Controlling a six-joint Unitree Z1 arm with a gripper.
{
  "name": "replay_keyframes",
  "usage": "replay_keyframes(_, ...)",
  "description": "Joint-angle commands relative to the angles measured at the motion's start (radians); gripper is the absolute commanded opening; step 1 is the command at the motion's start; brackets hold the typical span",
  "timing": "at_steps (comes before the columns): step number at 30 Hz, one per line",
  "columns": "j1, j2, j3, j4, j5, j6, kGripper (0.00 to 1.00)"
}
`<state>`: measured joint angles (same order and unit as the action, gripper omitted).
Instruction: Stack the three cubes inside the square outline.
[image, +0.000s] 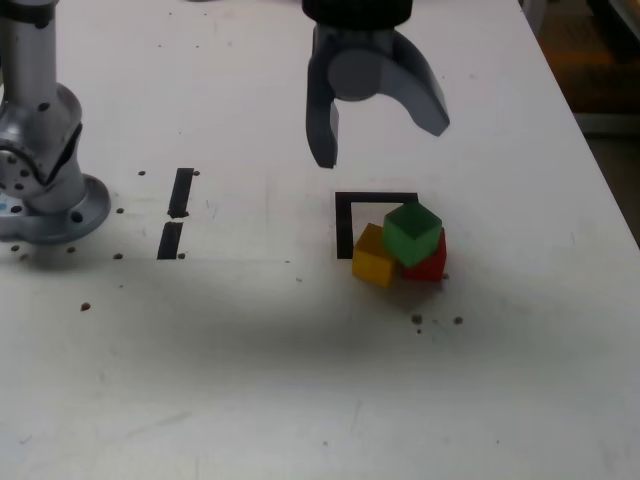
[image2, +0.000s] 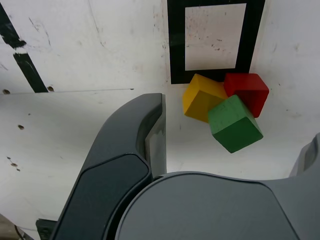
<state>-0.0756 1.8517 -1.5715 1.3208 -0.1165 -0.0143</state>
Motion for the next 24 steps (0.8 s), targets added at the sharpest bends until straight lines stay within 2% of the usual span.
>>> replay_keyframes(1,-0.007,0.017,-0.008,0.0,-0.004,-0.017,0.97)
replay_keyframes(15,-0.013,0.104,-0.042,-0.001,-0.037,-0.067,0.97)
replay_keyframes(24,-0.015,0.154,-0.074,-0.002,-0.04,-0.072,0.97)
